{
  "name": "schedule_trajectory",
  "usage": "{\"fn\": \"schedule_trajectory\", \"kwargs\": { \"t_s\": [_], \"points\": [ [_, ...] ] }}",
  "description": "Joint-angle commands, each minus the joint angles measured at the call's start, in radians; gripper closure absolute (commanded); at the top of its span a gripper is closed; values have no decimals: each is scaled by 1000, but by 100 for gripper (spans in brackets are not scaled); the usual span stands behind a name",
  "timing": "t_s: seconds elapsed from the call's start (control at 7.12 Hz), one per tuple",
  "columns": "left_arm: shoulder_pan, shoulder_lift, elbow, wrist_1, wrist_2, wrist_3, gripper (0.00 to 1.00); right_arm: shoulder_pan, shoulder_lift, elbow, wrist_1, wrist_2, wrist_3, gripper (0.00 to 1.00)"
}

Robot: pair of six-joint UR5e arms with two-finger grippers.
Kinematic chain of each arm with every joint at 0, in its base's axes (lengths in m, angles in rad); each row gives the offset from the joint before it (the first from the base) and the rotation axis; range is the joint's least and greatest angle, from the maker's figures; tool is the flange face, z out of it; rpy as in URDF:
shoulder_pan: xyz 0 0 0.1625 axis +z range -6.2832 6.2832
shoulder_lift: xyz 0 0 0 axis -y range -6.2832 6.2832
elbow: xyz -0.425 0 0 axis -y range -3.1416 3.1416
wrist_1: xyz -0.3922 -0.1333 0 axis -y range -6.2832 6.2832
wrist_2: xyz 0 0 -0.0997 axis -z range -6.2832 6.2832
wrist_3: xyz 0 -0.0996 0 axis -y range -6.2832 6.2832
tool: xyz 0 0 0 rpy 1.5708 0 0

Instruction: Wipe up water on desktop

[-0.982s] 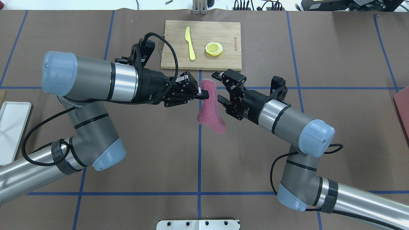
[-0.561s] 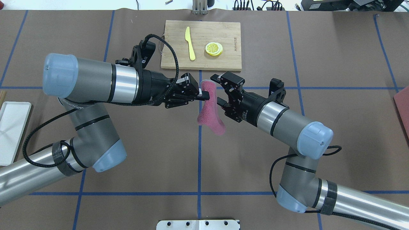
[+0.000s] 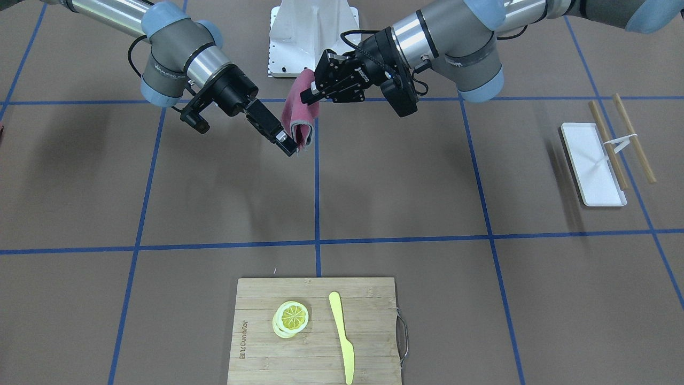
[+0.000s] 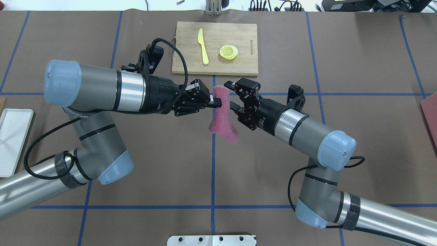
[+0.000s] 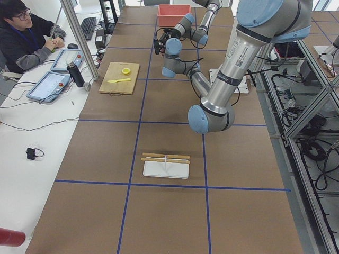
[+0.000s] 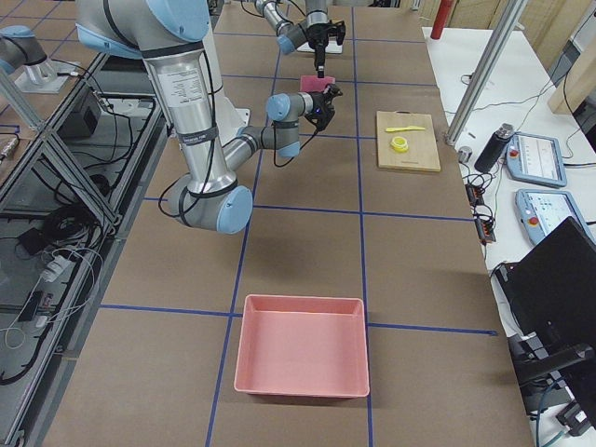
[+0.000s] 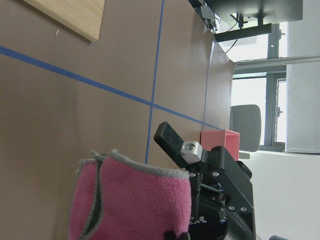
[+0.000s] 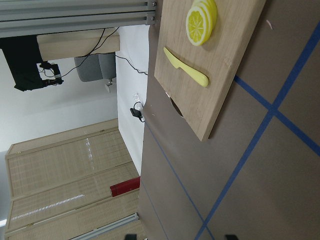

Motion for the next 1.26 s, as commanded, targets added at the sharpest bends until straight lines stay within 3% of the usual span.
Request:
{"fn": "schedule_trajectory", "kwargs": {
  "t_s": [0.0,0.56,0.84,1.12],
  "points": [
    [0,0,1,-2,2,0,100,22,-14,-8,-11,14,-19,25],
    [0,2,5,-3,3,0,100,201,-8,41,-331,339,-155,17],
    [2,2,10,-5,3,0,100,235,16,145,-689,420,-356,17],
    [6,2,11,-5,10,0,100,273,117,147,-1013,514,-522,16]
  ]
}}
